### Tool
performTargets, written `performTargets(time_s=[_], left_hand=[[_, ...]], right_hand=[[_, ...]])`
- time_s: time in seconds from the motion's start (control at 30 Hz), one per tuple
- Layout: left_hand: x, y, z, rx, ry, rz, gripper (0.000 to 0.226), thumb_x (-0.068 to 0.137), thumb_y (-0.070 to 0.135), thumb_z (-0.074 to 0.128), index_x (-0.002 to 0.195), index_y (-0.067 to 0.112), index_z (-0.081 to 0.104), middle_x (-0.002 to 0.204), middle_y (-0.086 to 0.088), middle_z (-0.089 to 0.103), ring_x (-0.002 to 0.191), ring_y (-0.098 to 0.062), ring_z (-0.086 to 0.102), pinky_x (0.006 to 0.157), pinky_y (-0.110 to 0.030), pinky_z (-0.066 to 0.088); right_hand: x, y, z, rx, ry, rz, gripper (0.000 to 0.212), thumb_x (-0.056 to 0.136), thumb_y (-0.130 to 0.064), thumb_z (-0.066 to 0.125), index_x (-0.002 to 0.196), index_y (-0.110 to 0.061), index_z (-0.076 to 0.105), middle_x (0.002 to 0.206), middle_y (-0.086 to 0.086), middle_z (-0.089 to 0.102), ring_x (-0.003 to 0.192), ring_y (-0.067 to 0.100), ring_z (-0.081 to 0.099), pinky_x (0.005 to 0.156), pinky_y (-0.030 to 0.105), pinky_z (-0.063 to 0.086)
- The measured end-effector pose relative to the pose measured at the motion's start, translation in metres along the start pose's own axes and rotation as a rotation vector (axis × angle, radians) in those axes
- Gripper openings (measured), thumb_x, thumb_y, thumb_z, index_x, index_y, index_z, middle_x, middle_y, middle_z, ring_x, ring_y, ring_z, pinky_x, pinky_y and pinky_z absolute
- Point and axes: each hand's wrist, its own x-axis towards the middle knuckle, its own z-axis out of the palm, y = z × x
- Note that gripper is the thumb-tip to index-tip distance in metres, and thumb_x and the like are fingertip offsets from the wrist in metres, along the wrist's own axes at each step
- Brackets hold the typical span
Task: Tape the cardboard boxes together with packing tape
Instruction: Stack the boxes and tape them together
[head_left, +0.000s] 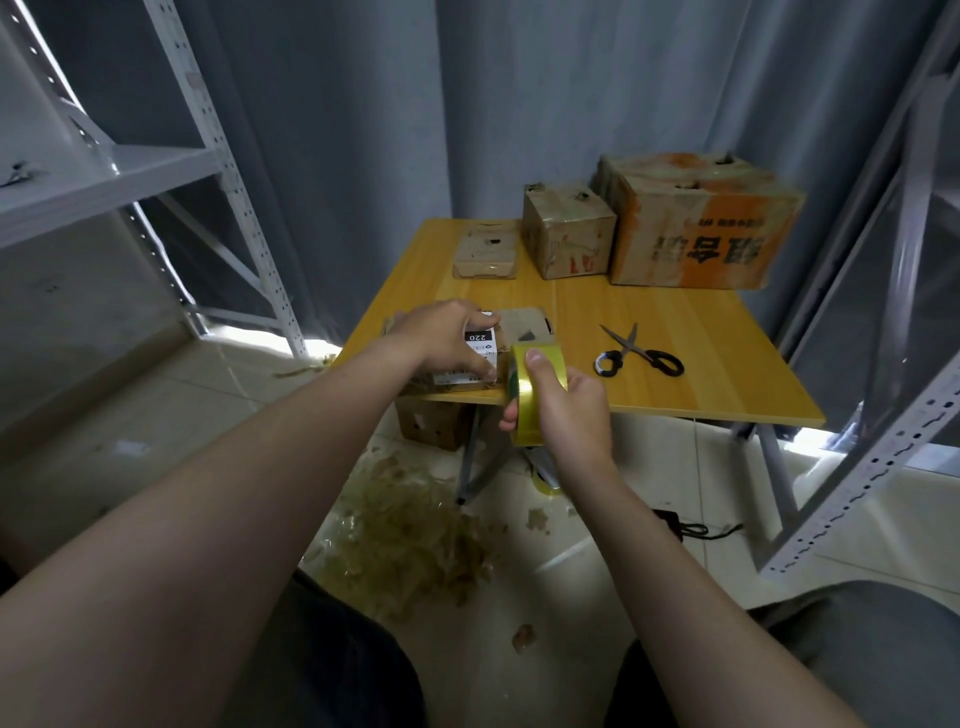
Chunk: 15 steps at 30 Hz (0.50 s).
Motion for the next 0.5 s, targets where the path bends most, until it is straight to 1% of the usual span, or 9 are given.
performTargets(time_s=[0.17,0.27,0.33,0.4,0.5], left_hand=[[-0.002,-0.003,-0.001,-0.036,-0.011,0.033,0.093,0.072,0.061,0.085,0.154,0.041,0.046,0.163,0.012,0.039,0.146,-0.025,0.039,0.114,-0.057,0.036],[-0.004,-0.005,-0.002,-0.027,-0.029,0.045,0.094,0.073,0.062,0.084,0.155,0.042,0.044,0.167,0.013,0.032,0.151,-0.025,0.034,0.117,-0.057,0.032],[-0.005,-0.006,0.0,-0.023,-0.029,0.047,0.092,0.076,0.062,0.082,0.156,0.043,0.041,0.169,0.013,0.028,0.153,-0.026,0.031,0.119,-0.059,0.029],[-0.007,-0.006,0.001,-0.018,-0.028,0.038,0.09,0.079,0.063,0.079,0.157,0.046,0.038,0.17,0.014,0.025,0.155,-0.026,0.028,0.12,-0.062,0.023],[-0.008,-0.006,0.002,-0.001,-0.041,0.038,0.088,0.082,0.064,0.076,0.158,0.048,0.033,0.172,0.014,0.019,0.157,-0.025,0.022,0.121,-0.066,0.015]], right_hand=[[-0.015,0.012,-0.001,-0.009,0.018,0.02,0.031,0.102,-0.044,0.059,0.094,-0.015,0.068,0.063,0.011,0.073,0.057,0.026,0.074,0.059,0.035,0.062],[-0.027,0.024,-0.005,-0.032,0.009,0.062,0.033,0.103,-0.043,0.058,0.092,-0.013,0.068,0.063,0.01,0.074,0.056,0.024,0.074,0.054,0.031,0.06],[-0.033,0.029,-0.006,-0.009,-0.001,0.082,0.036,0.104,-0.042,0.057,0.09,-0.011,0.069,0.064,0.01,0.074,0.055,0.022,0.073,0.049,0.025,0.056],[-0.035,0.033,-0.006,0.0,-0.008,0.129,0.04,0.104,-0.044,0.056,0.094,-0.008,0.07,0.066,0.011,0.075,0.055,0.021,0.073,0.046,0.02,0.052],[-0.037,0.038,-0.003,0.013,-0.022,0.22,0.043,0.104,-0.047,0.055,0.098,-0.007,0.07,0.068,0.011,0.076,0.056,0.021,0.074,0.043,0.018,0.05]])
